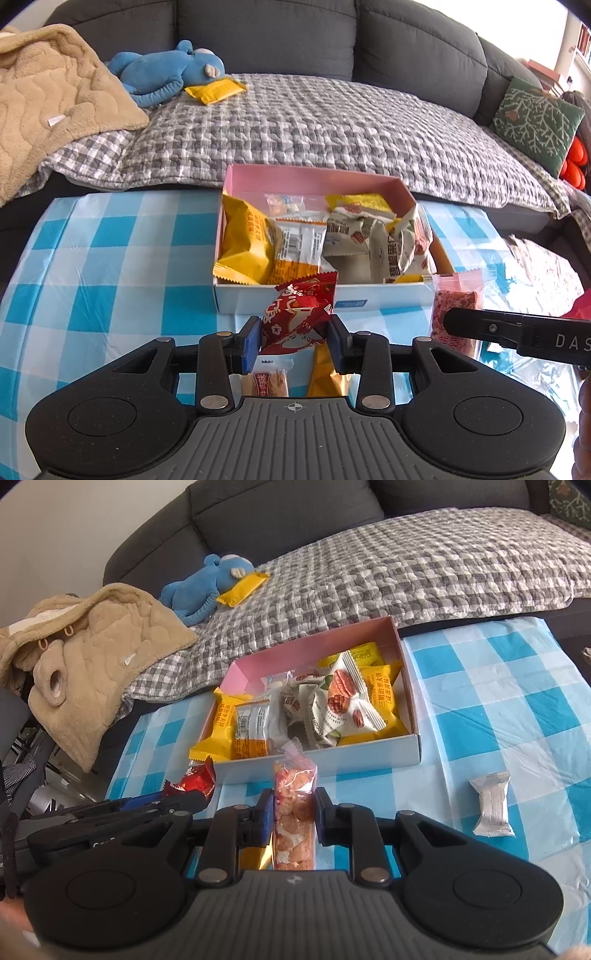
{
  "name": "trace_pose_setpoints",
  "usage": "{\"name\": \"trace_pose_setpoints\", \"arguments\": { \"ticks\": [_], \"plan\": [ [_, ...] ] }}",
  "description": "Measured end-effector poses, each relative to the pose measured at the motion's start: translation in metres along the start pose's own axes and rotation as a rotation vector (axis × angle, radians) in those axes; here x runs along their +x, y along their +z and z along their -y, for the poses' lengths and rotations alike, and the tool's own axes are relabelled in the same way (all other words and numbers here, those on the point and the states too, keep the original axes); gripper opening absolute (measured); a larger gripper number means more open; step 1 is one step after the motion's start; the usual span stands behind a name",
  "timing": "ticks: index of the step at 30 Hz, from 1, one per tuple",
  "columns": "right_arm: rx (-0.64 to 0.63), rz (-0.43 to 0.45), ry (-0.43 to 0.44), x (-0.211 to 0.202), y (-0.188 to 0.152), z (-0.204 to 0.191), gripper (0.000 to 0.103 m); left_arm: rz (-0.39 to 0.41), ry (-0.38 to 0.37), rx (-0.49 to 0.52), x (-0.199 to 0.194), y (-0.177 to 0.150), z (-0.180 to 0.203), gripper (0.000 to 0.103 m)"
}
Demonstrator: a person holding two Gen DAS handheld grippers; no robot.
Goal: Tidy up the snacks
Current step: 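Carry the red packet into the box with the left gripper while the right gripper carries the pink packet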
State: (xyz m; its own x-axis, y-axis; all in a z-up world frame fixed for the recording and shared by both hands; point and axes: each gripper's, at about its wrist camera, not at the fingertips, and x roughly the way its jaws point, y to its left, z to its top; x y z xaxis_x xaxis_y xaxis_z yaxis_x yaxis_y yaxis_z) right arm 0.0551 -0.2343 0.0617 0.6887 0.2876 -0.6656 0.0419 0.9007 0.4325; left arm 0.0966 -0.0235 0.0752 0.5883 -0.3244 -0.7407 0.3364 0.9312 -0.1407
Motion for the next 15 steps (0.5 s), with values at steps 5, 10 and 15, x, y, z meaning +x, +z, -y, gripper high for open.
{"name": "trace_pose_setpoints", "arguments": {
  "ticks": [5,10,15],
  "plan": [
    [0.002,0.026,-0.01,-0.002,0.004,0.0,0.02,0.03,-0.007,-0.019,-0.003,0.007,-0.003,0.035],
    [-0.009,0.047,-0.013,-0.001,0.011,0.0,0.02,0.056,-0.003,-0.038,-0.004,0.012,-0.007,0.035],
    [-0.005,0.08,-0.014,-0.001,0.021,0.003,0.02,0.07,0.008,-0.049,-0.001,0.017,-0.014,0.035]
  ]
}}
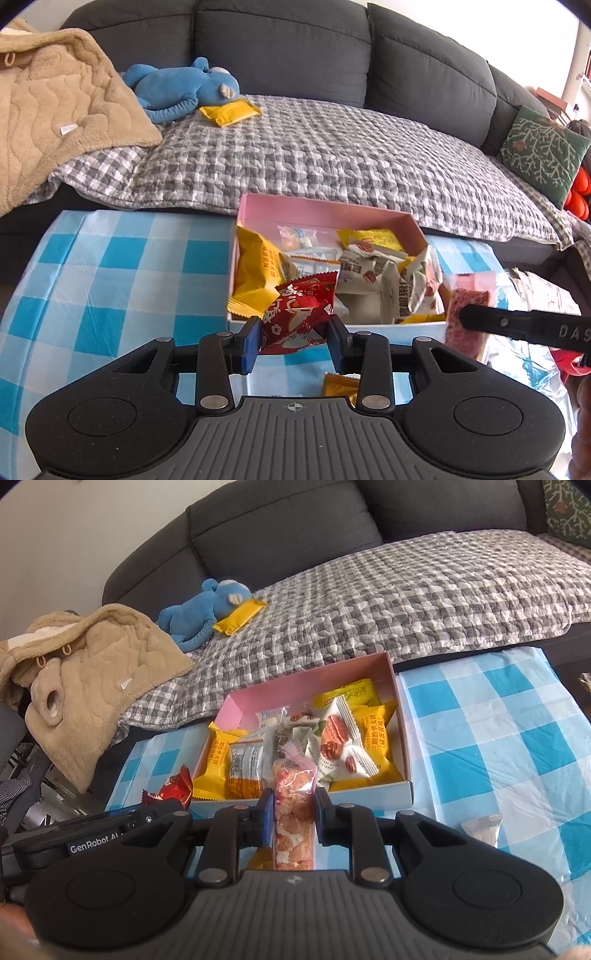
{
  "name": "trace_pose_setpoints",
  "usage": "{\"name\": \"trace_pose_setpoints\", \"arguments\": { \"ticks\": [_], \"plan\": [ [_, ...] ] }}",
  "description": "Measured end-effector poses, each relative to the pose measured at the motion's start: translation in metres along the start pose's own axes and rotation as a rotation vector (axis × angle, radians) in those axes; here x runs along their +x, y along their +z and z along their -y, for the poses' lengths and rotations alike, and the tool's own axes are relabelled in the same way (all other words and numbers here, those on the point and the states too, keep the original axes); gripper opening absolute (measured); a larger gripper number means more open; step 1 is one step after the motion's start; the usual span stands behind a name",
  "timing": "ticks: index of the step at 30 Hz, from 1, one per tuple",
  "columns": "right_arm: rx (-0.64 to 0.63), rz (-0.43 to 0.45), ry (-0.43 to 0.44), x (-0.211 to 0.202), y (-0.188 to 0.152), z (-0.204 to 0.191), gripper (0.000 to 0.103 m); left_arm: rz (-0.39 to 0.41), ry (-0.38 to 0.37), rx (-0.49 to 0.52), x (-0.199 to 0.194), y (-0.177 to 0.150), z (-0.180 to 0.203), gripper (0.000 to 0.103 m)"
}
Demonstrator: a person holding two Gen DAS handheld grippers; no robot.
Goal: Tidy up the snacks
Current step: 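Carry the red packet into the box with the left gripper while the right gripper carries the pink packet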
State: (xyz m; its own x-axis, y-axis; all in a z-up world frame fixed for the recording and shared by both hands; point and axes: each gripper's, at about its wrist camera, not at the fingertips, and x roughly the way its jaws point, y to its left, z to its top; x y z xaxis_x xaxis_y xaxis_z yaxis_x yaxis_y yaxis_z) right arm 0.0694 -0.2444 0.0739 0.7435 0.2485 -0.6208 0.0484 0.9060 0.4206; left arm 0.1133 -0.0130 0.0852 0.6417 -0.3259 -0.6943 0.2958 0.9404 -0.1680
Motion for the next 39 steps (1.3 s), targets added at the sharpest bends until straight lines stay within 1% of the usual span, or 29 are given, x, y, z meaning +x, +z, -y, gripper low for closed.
{"name": "trace_pose_setpoints", "arguments": {
  "ticks": [3,9,17,21,24,28,30,32,34,35,36,37,39],
  "plan": [
    [0.008,0.02,0.003,0.002,0.006,0.002,0.02,0.014,0.002,-0.012,0.005,0.005,-0.006,0.035],
    [0.032,0.032,0.012,0.014,0.016,0.004,0.02,0.029,0.005,-0.041,0.015,0.014,-0.018,0.035],
    [0.042,0.023,-0.001,0.039,0.025,0.003,0.02,0.056,-0.033,-0.048,0.025,0.023,-0.02,0.035],
    [0.046,0.019,0.006,0.048,0.029,0.005,0.02,0.038,-0.02,-0.038,0.04,0.025,-0.018,0.035],
    [0.058,0.028,0.014,0.052,0.032,0.006,0.02,0.035,-0.036,-0.037,0.047,0.026,-0.016,0.035],
    [0.096,0.042,0.061,0.059,0.036,0.005,0.02,0.02,-0.042,-0.001,0.06,0.024,-0.004,0.036],
    [0.084,0.06,0.05,0.063,0.035,0.001,0.02,0.011,-0.029,0.019,0.066,0.022,0.001,0.036],
    [0.073,0.063,0.053,0.067,0.033,-0.001,0.022,0.005,-0.02,0.043,0.07,0.019,0.004,0.038],
    [0.066,0.044,0.071,0.068,0.032,-0.002,0.025,-0.001,-0.009,0.059,0.07,0.018,0.003,0.042],
    [0.056,0.042,0.074,0.066,0.033,-0.003,0.026,0.004,-0.006,0.055,0.068,0.019,0.001,0.044],
    [0.047,0.051,0.071,0.063,0.033,-0.004,0.028,0.007,-0.006,0.041,0.066,0.02,-0.002,0.046],
    [0.045,0.063,0.064,0.059,0.034,-0.004,0.032,0.009,-0.011,0.02,0.064,0.021,-0.006,0.049],
    [0.063,0.068,0.065,0.054,0.034,-0.001,0.034,0.014,-0.02,-0.01,0.058,0.023,-0.011,0.051]
  ]
}}
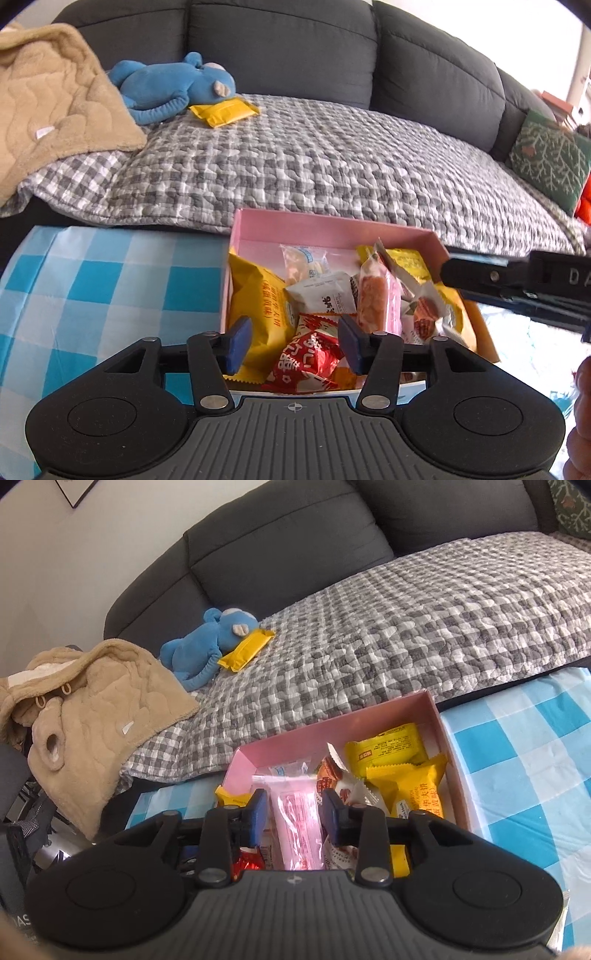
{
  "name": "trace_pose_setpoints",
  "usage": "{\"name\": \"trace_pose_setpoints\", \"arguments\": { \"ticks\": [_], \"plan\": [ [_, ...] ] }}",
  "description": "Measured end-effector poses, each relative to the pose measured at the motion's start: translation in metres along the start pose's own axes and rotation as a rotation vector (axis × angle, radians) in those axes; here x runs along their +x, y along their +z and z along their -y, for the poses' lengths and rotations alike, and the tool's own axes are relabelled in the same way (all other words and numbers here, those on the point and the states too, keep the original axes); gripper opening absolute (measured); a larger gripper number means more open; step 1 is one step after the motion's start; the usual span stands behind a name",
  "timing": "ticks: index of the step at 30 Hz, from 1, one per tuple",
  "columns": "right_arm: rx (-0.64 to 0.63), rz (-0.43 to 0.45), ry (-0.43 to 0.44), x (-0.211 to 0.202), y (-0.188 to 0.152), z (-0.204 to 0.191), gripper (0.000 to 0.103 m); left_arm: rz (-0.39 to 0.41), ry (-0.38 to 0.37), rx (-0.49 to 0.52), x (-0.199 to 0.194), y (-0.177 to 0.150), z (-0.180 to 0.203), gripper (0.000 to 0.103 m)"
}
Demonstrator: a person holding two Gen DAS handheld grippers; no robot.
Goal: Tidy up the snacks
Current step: 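Carry the red packet into the box with the left gripper while the right gripper carries the pink packet, then open both grippers to drop the packets into the box and withdraw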
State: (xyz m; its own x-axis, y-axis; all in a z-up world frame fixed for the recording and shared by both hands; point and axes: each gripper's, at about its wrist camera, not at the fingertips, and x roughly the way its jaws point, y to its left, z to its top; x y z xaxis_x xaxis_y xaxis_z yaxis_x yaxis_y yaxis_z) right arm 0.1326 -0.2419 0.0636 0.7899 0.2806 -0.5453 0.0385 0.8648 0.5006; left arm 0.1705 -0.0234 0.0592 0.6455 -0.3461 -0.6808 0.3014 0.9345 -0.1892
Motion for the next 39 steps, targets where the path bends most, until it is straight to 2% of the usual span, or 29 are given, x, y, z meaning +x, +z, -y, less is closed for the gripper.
{"name": "trace_pose_setpoints", "arguments": {
  "ticks": [5,8,10,13,18,21,25,28,32,35,39],
  "plan": [
    [0.011,-0.025,-0.02,-0.01,0.0,0.004,0.034,0.019,0.018,-0.038,-0.018,0.005,-0.009,0.052],
    [0.019,-0.026,-0.014,-0.024,0.0,0.005,0.041,0.021,0.022,-0.073,-0.029,0.007,-0.016,0.053],
    [0.017,-0.022,-0.021,-0.032,0.0,0.004,0.048,0.011,0.017,-0.097,-0.035,0.004,-0.02,0.058],
    [-0.013,-0.015,-0.054,-0.042,-0.001,0.004,0.055,-0.03,0.027,-0.113,-0.039,-0.002,-0.021,0.06],
    [-0.02,-0.027,-0.121,-0.054,-0.003,0.017,0.06,-0.087,0.047,-0.109,-0.043,-0.015,-0.018,0.061],
    [0.001,-0.046,-0.15,-0.063,-0.004,0.026,0.061,-0.132,0.049,-0.104,-0.043,-0.023,-0.013,0.065],
    [-0.037,-0.073,-0.182,-0.073,-0.009,0.029,0.067,-0.172,0.031,-0.066,-0.046,-0.035,0.003,0.066],
    [-0.06,-0.087,-0.217,-0.082,-0.015,0.033,0.067,-0.195,0.022,-0.04,-0.048,-0.044,0.014,0.067],
    [-0.054,-0.061,-0.299,-0.095,-0.015,0.051,0.068,-0.209,0.038,-0.002,-0.049,-0.053,0.021,0.067],
    [0.025,-0.095,-0.325,-0.095,-0.015,0.074,0.067,-0.222,0.056,-0.022,-0.045,-0.057,0.014,0.067],
    [0.018,-0.185,-0.378,-0.076,-0.023,0.084,0.065,-0.257,0.056,-0.081,-0.037,-0.063,0.004,0.067]
  ]
}}
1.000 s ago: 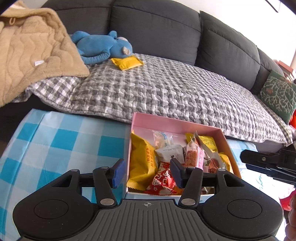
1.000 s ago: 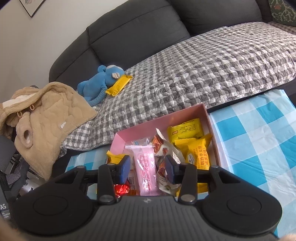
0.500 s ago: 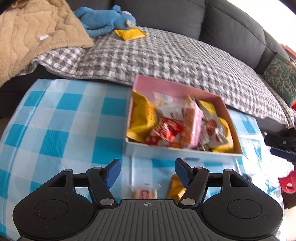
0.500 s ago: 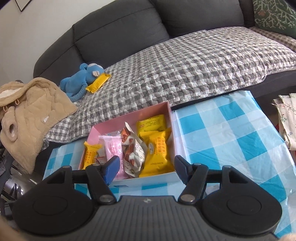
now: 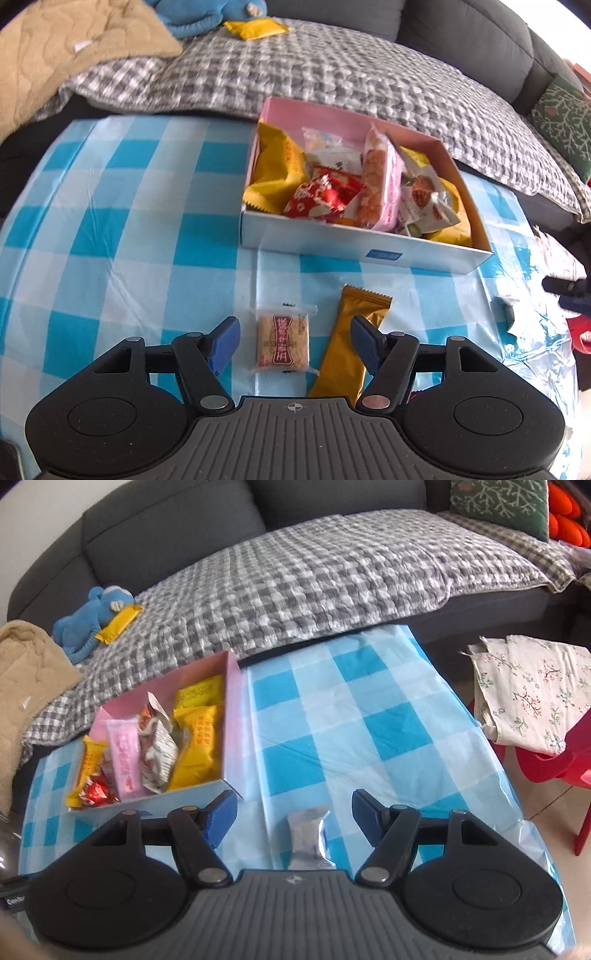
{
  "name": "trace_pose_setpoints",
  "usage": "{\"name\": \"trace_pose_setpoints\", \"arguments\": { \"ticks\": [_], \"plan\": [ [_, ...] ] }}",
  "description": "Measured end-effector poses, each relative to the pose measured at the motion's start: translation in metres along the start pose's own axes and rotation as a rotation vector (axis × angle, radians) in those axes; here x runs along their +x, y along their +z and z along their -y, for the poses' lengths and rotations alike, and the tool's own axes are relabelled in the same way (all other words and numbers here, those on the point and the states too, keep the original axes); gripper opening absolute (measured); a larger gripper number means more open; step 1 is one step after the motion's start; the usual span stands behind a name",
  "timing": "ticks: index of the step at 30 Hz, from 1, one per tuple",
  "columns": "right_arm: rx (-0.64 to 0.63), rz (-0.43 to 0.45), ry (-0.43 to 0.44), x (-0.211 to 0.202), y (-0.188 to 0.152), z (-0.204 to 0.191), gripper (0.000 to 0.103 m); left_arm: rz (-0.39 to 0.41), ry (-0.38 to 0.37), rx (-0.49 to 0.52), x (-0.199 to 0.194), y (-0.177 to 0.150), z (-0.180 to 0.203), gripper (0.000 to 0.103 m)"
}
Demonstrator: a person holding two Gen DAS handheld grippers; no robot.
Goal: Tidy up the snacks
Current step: 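Grasp the small cake packet with the left gripper while the right gripper grasps the silver candy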
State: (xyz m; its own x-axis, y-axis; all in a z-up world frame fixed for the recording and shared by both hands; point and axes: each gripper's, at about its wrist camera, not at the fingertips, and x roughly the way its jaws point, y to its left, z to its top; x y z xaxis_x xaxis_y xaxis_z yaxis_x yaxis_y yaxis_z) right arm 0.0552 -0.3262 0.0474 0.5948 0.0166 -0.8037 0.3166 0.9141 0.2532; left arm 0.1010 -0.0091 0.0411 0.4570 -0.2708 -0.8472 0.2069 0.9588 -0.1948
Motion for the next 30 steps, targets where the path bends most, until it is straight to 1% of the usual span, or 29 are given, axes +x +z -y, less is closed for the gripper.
{"name": "trace_pose_setpoints", "arguments": {
  "ticks": [2,4,13,15,21,23,27,29,30],
  "plan": [
    [-0.028,-0.05,-0.014,0.01,-0.004,-0.004,0.06,-0.007,0.013,0.007,0.003,-0.002,0.0,0.067],
    [-0.057,-0.077,-0.017,0.016,-0.007,-0.009,0.055,-0.007,0.028,0.015,0.005,-0.004,0.0,0.067],
    [-0.083,-0.126,-0.051,0.027,-0.011,-0.009,0.045,-0.021,0.045,0.015,0.018,-0.007,-0.007,0.065],
    [-0.08,-0.139,-0.046,0.029,-0.012,-0.01,0.043,-0.036,0.06,0.032,0.023,-0.01,-0.004,0.064],
    [-0.087,-0.146,-0.054,0.033,-0.011,-0.012,0.041,-0.017,0.129,0.084,0.026,-0.013,0.007,0.059],
    [-0.086,-0.149,-0.058,0.033,-0.011,-0.012,0.04,-0.025,0.131,0.096,0.027,-0.014,0.009,0.053],
    [-0.095,-0.149,-0.066,0.036,-0.009,-0.012,0.034,-0.018,0.141,0.127,0.027,-0.013,0.014,0.044],
    [-0.102,-0.152,-0.069,0.038,-0.01,-0.012,0.032,-0.016,0.149,0.129,0.028,-0.011,0.013,0.036],
    [-0.106,-0.153,-0.071,0.039,-0.011,-0.013,0.03,-0.02,0.147,0.123,0.028,-0.01,0.012,0.033]
  ]
}}
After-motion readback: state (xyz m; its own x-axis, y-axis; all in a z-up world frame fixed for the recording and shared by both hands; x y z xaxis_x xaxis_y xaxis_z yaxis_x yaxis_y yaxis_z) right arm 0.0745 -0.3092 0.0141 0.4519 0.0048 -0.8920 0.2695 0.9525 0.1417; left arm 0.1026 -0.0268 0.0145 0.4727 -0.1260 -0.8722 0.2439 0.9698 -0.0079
